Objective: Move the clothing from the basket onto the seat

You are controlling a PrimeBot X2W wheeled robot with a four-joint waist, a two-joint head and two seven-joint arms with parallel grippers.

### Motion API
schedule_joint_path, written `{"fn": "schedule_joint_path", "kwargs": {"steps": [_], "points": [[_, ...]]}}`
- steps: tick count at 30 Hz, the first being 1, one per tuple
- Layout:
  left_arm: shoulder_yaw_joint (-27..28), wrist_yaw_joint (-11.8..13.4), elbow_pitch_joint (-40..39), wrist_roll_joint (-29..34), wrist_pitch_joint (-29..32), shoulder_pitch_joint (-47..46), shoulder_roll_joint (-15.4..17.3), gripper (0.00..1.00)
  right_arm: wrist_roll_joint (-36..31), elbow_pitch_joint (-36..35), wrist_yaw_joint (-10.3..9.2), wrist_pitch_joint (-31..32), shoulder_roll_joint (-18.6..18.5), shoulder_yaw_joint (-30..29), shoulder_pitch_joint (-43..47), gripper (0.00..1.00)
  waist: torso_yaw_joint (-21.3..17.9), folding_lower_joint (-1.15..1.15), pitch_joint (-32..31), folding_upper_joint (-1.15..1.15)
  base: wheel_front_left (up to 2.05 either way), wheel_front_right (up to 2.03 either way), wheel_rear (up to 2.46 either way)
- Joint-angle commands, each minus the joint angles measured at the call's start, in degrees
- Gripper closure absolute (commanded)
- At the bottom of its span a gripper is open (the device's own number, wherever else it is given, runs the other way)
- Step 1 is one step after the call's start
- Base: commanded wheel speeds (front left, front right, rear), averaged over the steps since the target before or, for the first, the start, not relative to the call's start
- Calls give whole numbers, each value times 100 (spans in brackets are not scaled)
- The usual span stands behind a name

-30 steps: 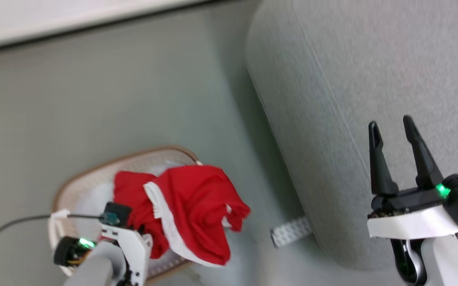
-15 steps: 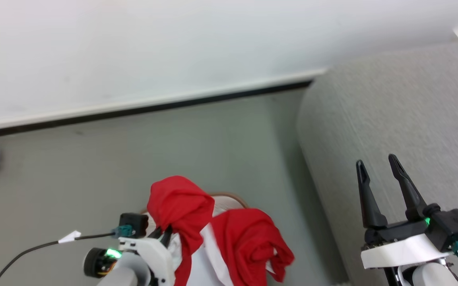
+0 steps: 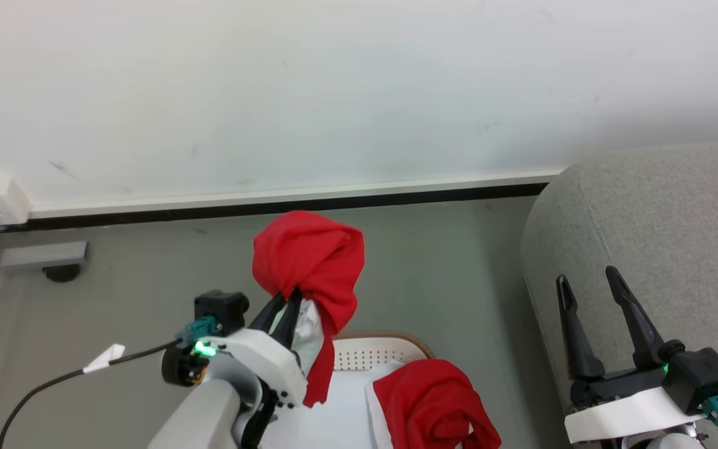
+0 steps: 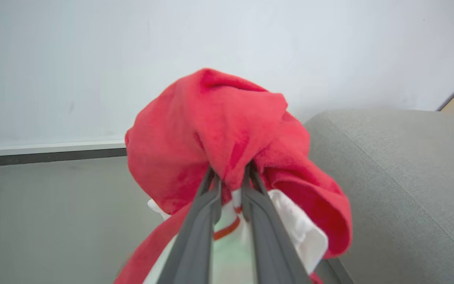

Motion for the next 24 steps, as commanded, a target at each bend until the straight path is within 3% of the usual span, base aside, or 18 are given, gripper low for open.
{"fn": "schedule_joint_path", "kwargs": {"steps": [1, 13, 24], "points": [[33, -13, -145, -100, -4, 86, 49, 100, 10, 13, -12, 5, -24, 12, 90, 0, 32, 1, -54, 0, 0, 0, 0], [139, 126, -1861, -334, 268, 531, 230, 100, -1, 49, -12, 5, -23, 206, 195, 0, -3, 1, -232, 0, 0, 0, 0], [35, 274, -2852, -426, 653, 769, 298, 100, -31, 258, -12, 5, -20, 748, 145, 0, 85, 1, -220, 0, 0, 0, 0]]}}
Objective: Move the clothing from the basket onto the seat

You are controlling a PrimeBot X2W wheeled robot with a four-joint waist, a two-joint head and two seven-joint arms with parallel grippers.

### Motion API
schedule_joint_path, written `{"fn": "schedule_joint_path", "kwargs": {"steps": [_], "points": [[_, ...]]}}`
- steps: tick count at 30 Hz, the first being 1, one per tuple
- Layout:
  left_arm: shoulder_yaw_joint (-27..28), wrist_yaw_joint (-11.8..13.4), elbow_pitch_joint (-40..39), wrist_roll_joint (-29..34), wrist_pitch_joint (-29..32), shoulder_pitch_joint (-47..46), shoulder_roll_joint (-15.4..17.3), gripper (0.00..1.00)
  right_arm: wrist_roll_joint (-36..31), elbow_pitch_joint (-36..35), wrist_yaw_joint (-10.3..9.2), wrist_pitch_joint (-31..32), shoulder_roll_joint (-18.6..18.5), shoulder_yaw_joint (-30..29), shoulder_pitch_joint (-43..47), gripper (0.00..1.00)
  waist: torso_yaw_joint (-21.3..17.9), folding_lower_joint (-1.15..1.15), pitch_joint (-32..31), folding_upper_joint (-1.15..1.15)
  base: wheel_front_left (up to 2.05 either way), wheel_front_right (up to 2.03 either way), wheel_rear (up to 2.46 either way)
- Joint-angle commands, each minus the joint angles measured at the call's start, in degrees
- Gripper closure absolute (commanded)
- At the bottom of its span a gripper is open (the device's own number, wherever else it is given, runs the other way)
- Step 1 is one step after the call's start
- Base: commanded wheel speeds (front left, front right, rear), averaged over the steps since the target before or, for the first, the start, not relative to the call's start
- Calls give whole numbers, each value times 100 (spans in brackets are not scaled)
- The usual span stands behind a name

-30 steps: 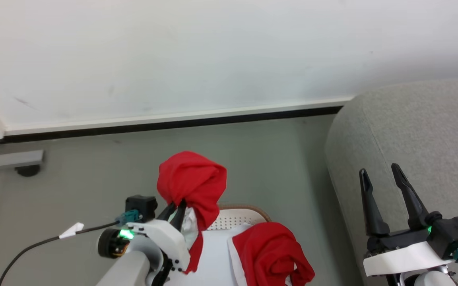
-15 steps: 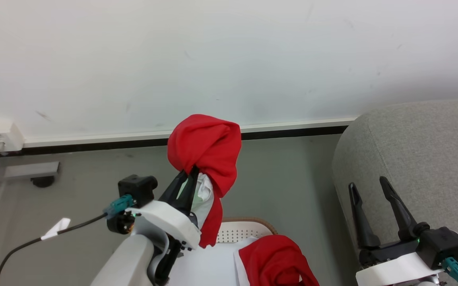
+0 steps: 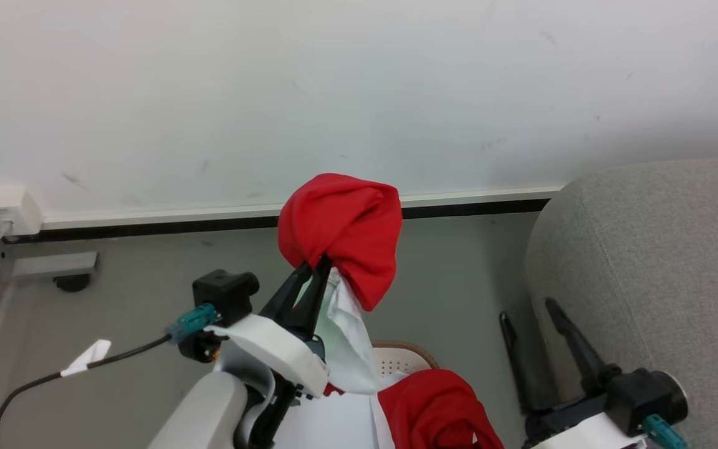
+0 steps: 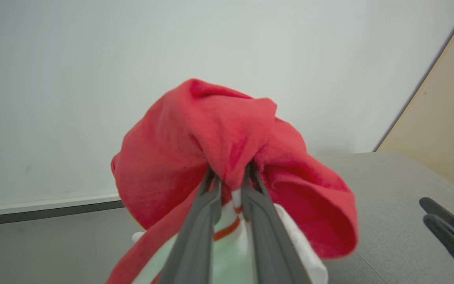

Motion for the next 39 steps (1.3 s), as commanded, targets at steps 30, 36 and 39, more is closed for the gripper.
{"fn": "schedule_joint_path", "kwargs": {"steps": [30, 36, 39], "points": [[-1392, -171, -463, -229, 402, -85, -431, 100, 952, 2203, -12, 5, -235, 2736, -1433, 0, 1279, 0, -72, 0, 0, 0, 0], [-1567, -165, -527, -306, 423, -60, -447, 100, 939, 2712, -12, 5, -161, 2617, -1687, 0, 1416, 0, -85, 0, 0, 0, 0], [-1607, -144, -545, -344, 426, -58, -450, 100, 923, 2853, -12, 5, -129, 2553, -1738, 87, 1450, 0, -92, 0, 0, 0, 0]]}}
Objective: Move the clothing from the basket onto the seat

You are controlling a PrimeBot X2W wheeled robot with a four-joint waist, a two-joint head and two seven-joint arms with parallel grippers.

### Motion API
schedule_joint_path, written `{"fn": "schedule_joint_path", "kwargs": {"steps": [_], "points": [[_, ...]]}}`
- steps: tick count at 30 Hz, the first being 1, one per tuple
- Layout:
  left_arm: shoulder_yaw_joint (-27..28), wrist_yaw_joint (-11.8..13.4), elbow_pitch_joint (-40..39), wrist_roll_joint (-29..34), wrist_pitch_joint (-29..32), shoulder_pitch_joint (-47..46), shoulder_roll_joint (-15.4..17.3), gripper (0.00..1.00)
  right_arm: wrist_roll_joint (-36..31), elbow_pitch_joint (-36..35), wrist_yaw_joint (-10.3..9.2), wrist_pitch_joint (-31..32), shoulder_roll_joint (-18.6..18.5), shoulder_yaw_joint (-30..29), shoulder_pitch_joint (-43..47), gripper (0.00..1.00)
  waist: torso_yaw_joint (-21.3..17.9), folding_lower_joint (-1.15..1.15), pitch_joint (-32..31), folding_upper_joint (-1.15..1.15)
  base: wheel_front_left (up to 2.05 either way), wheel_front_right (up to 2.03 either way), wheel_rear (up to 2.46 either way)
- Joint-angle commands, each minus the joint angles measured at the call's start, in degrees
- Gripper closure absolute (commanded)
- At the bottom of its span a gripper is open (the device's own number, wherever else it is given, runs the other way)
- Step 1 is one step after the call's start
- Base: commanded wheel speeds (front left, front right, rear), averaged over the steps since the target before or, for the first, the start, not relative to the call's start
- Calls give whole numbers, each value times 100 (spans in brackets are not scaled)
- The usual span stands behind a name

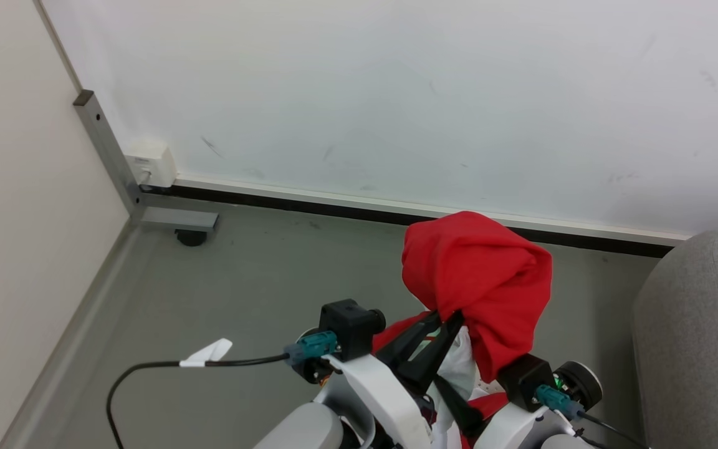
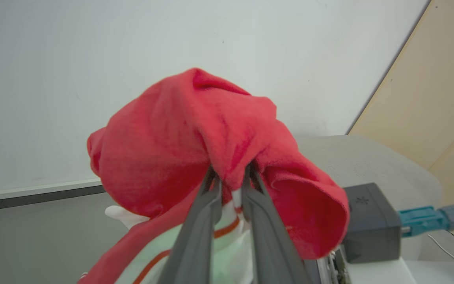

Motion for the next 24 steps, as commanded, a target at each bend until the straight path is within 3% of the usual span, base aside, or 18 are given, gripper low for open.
{"fn": "schedule_joint_path", "kwargs": {"steps": [1, 22, 24], "points": [[-5, 18, -41, -59, 11, 9, -6, 100, -27, 57, -12, 5, -2, -90, -96, 100, 10, 0, 1, 0, 0, 0, 0], [197, 220, 246, -176, -133, -74, 146, 100, -161, -307, -12, 4, 78, -585, 246, 100, -310, 0, 34, 0, 0, 0, 0], [170, 208, 260, -195, -95, -59, 155, 56, -179, -360, -12, 4, 79, -646, 255, 100, -366, 0, 38, 0, 0, 0, 0]]}}
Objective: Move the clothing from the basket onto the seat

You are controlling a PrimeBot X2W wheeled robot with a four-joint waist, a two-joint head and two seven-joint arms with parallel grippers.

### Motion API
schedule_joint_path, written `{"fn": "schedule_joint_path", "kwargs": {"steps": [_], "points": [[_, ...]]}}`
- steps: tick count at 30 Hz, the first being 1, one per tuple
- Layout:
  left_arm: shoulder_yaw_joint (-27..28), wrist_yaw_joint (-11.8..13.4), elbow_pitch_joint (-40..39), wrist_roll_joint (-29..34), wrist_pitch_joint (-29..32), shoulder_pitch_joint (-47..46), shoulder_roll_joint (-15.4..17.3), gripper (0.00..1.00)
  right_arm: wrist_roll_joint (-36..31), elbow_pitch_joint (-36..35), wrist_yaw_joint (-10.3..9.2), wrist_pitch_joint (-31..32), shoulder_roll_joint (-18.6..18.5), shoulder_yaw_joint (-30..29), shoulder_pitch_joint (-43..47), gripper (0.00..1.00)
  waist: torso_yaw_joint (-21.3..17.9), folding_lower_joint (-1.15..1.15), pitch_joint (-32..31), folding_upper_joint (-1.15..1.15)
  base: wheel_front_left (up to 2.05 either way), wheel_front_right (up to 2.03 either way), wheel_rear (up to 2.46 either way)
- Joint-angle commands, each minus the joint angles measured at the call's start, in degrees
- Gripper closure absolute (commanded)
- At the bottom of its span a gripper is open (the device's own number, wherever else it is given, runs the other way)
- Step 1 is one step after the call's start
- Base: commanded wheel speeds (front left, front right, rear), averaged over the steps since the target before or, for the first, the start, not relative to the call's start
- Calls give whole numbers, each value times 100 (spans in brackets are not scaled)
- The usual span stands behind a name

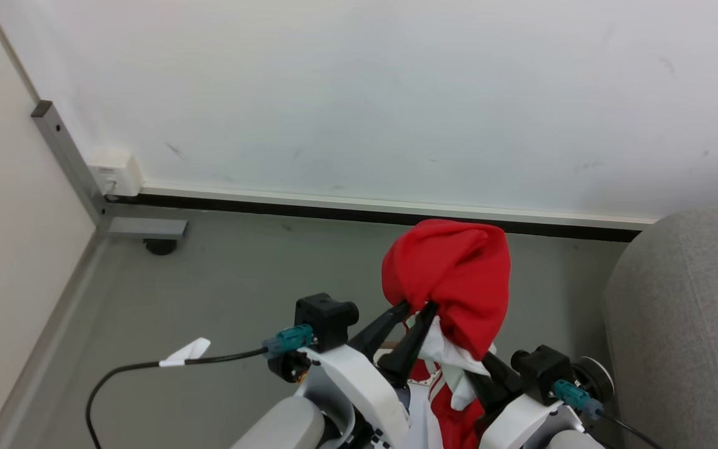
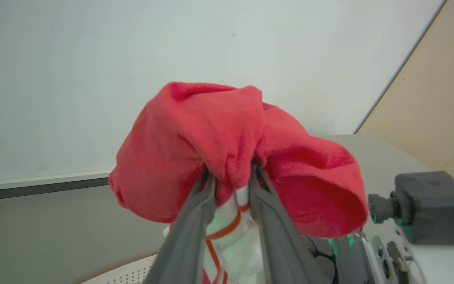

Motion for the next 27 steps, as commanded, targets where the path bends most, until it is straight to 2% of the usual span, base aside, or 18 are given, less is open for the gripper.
{"fn": "schedule_joint_path", "kwargs": {"steps": [1, 12, 27], "points": [[-15, -25, -3, -62, -2, -12, 44, 0, -14, -58, -12, 3, -4, -61, 47, 100, -54, 0, 8, 0, 0, 0, 0], [37, 48, -117, 6, -247, 84, 170, 0, -194, -468, -12, 0, -215, -670, 240, 100, -637, 0, 51, 0, 0, 0, 0], [-48, 159, -164, 382, -616, 88, 488, 0, -407, -1490, -12, 1, -582, -1758, 614, 100, -2032, 0, 208, 0, 0, 0, 0]]}}
